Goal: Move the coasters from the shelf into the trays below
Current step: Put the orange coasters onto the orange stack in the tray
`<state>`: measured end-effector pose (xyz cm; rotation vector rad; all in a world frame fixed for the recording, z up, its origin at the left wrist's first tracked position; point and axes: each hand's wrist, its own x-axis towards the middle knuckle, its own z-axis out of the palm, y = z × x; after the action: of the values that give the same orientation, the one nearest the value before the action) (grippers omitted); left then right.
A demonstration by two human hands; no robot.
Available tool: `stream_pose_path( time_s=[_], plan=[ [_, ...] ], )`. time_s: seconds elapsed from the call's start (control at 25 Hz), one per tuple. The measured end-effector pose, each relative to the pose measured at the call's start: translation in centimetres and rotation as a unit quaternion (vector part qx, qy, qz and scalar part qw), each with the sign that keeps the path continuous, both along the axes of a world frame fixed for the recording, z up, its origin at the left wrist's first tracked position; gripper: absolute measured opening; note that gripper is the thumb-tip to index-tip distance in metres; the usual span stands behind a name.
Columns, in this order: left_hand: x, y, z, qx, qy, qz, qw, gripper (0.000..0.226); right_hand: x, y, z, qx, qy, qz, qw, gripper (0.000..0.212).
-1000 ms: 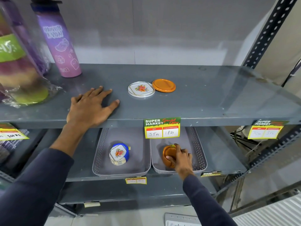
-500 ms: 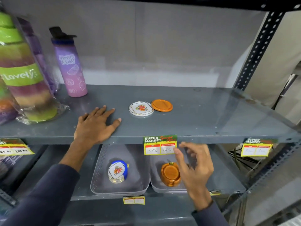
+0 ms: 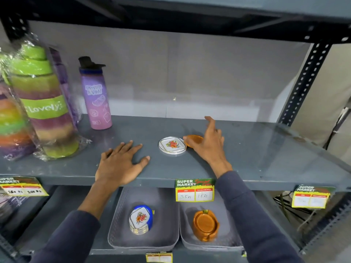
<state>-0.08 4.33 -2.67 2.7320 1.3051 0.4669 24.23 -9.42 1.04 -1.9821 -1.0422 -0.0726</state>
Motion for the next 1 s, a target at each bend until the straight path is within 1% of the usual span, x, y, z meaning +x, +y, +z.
stream_pose_path(
  time_s=[0.04, 0.12, 0.2, 0.28, 0.44, 0.56, 0.64, 0.72, 0.84, 0.92, 1.0],
  plan=[
    [0.0, 0.0, 0.0, 0.0, -0.001, 0.0, 1.0, 0.078, 0.5, 0.4, -0.5, -0.038, 0.023, -0.002, 0.999, 0.105],
    [0.1, 0.1, 0.0, 0.003, -0.003, 0.003, 1.0, 0.079, 1.1, 1.0, -1.4, -0.074, 0.029, -0.006, 0.997, 0.104],
    [0.1, 0.2, -0.1, 0.005, -0.001, 0.004, 1.0, 0.078, 1.4, 1.3, -1.7, -0.077, 0.018, -0.009, 0.997, 0.097],
    [0.0, 0.2, -0.3, 0.007, 0.0, 0.007, 1.0, 0.078, 1.3, 1.2, -1.5, -0.061, 0.016, -0.005, 0.998, 0.094],
    [0.0, 0.3, -0.1, 0.005, 0.001, 0.003, 1.0, 0.078, -0.5, -0.4, 0.0, 0.051, 0.003, 0.029, 0.998, 0.094],
    [-0.1, 0.1, -0.1, 0.004, 0.003, 0.002, 1.0, 0.078, -3.3, -2.7, 2.0, 0.147, -0.072, 0.048, 0.985, 0.1],
    [-0.1, 0.1, -0.1, 0.002, 0.0, 0.002, 1.0, 0.077, -5.4, -4.8, 4.0, 0.225, -0.148, 0.052, 0.962, 0.102],
    [-0.1, 0.1, -0.1, 0.002, -0.001, 0.001, 1.0, 0.077, -8.0, -7.4, 6.2, 0.296, -0.229, 0.063, 0.925, 0.098],
    [-0.1, 0.0, -0.1, 0.007, -0.006, 0.002, 1.0, 0.075, -11.7, -11.3, 9.4, 0.376, -0.304, 0.104, 0.869, 0.092],
    [-0.1, -0.1, -0.1, 0.005, -0.007, 0.001, 1.0, 0.076, -13.1, -13.1, 10.7, 0.396, -0.318, 0.106, 0.855, 0.091],
    [-0.2, -0.2, 0.1, 0.001, -0.006, -0.002, 1.0, 0.075, -13.6, -14.0, 10.9, 0.386, -0.315, 0.106, 0.861, 0.093]
  ],
)
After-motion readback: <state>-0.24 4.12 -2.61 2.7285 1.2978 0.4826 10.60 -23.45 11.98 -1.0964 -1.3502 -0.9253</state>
